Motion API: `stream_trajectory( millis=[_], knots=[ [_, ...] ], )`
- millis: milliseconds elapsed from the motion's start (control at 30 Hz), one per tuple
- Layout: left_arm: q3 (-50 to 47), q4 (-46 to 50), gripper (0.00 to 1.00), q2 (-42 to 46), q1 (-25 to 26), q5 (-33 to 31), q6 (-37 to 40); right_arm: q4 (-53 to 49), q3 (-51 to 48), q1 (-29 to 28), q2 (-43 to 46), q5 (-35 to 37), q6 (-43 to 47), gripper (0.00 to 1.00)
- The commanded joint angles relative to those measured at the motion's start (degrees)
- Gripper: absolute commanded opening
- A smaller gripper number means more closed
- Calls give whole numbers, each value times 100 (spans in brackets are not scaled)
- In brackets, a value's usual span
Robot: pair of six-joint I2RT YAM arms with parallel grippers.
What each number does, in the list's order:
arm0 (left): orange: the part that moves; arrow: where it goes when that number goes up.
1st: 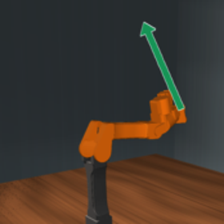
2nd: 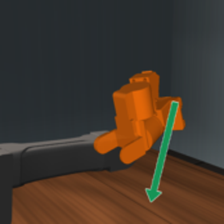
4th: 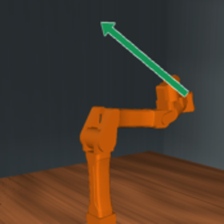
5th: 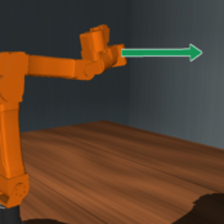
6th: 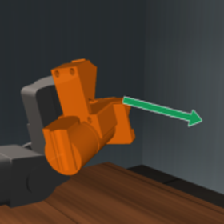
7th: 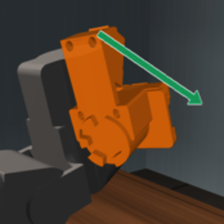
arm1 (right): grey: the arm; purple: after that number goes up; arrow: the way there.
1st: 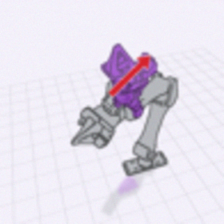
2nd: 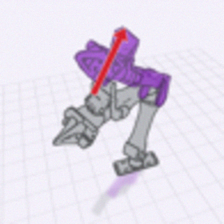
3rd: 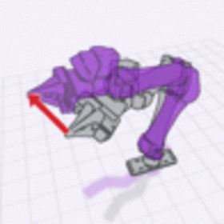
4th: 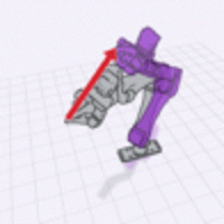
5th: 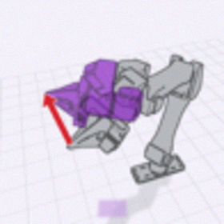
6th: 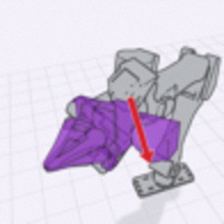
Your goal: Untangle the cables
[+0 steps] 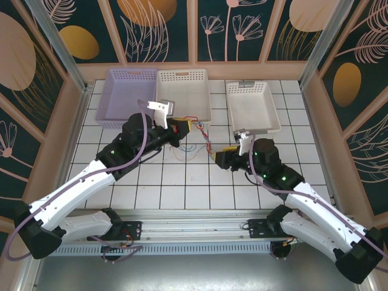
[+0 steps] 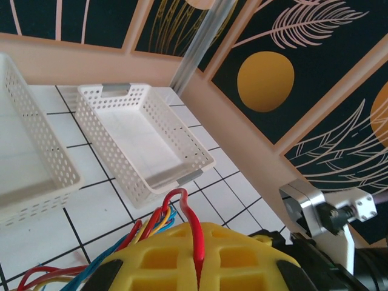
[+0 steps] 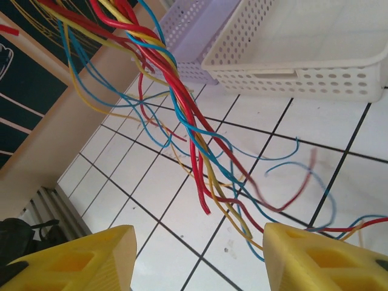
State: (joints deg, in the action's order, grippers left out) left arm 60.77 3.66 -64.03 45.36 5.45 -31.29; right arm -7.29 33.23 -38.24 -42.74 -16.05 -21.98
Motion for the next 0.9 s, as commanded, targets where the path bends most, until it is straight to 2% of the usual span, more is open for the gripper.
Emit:
stream_trajectory(
  millis=[0, 167, 300, 667, 767, 867],
  knots=[
    [233, -71, 0, 18, -27, -37, -297, 346, -406, -45, 266, -249, -255, 57],
    [275, 33, 0, 57, -25, -93, -629, 1313, -1099, -526, 376, -565, -598, 57],
    [372, 169, 0, 31, -27, -149, -843, 1577, -1389, -1020, 357, -72, -647, 57],
    [520, 390, 0, -26, -24, -311, -1315, 1843, -1568, -1511, -20, 834, -606, 55],
    [563, 539, 0, -35, -20, -526, -1426, 1558, -1461, -1720, 237, 1240, -644, 52],
    [532, 542, 0, 20, -21, -597, -1543, 1544, -1657, -1936, 1012, 1579, -753, 53]
  ],
)
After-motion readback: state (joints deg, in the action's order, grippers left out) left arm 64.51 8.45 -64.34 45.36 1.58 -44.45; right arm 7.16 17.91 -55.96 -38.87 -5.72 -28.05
